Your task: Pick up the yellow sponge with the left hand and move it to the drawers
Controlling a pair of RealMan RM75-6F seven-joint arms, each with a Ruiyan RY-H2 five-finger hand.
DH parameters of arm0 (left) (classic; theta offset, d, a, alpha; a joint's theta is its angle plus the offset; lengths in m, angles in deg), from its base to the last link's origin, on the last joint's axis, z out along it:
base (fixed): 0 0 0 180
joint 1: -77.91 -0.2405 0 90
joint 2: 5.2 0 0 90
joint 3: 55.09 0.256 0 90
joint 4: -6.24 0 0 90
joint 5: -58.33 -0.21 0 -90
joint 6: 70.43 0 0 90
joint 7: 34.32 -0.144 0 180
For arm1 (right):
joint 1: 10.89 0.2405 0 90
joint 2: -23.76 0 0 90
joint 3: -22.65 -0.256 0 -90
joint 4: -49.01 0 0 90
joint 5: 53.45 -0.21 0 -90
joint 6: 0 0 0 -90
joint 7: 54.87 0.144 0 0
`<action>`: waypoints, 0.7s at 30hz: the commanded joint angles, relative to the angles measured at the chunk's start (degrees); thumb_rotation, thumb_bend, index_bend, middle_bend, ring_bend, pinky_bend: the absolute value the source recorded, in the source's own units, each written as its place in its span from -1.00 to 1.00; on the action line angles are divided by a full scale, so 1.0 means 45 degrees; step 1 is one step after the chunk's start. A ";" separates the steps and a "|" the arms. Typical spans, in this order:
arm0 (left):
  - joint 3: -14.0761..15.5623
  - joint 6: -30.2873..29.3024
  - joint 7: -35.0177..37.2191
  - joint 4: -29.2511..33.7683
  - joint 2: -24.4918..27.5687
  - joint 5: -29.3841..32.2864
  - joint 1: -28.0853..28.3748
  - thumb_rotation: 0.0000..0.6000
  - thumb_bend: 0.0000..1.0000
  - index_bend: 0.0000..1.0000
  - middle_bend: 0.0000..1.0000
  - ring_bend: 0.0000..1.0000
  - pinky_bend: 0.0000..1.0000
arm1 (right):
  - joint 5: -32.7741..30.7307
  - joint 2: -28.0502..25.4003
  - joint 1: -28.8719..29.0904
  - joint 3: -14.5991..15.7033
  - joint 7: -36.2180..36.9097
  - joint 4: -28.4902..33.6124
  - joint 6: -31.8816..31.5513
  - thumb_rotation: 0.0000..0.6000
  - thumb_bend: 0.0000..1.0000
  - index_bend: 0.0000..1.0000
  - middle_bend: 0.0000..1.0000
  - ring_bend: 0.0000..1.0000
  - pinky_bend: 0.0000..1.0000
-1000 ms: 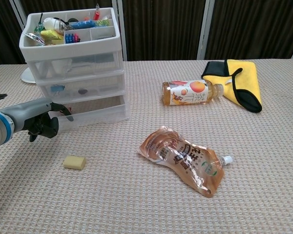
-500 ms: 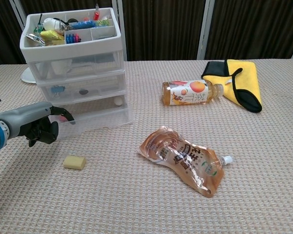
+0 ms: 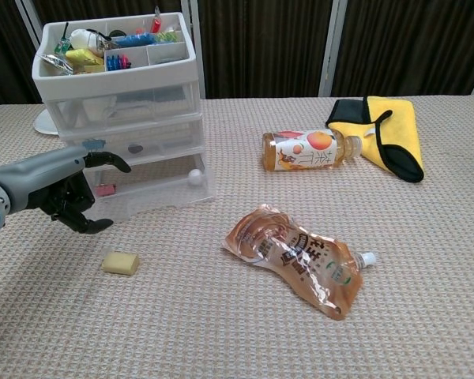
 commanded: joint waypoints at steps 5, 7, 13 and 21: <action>0.1349 -0.0571 -0.0787 0.0842 0.0552 -0.2229 -0.0376 1.00 -0.43 -0.45 0.94 0.79 0.35 | -0.0003 -0.0003 -0.0013 -0.0010 0.0035 0.0006 -0.0026 1.00 -1.00 -0.84 -1.00 -1.00 -1.00; 0.1522 -0.0512 -0.1207 0.1176 0.0727 -0.2165 -0.0374 1.00 -0.42 -0.39 0.96 0.80 0.35 | 0.0004 -0.0005 -0.0017 -0.0010 0.0029 0.0012 -0.0038 1.00 -1.00 -0.84 -1.00 -1.00 -1.00; 0.1779 -0.0506 -0.3039 0.1791 0.0966 -0.1392 -0.0223 1.00 -0.41 -0.30 0.99 0.82 0.36 | 0.0002 0.0019 -0.0029 -0.0023 0.0027 0.0003 -0.0073 1.00 -1.00 -0.84 -1.00 -1.00 -1.00; 0.1469 -0.0355 -0.4365 0.1206 0.0428 0.0175 0.0072 1.00 -0.41 -0.31 0.99 0.83 0.36 | -0.0024 0.0017 -0.0032 -0.0038 0.0076 0.0003 -0.0068 1.00 -1.00 -0.84 -1.00 -1.00 -1.00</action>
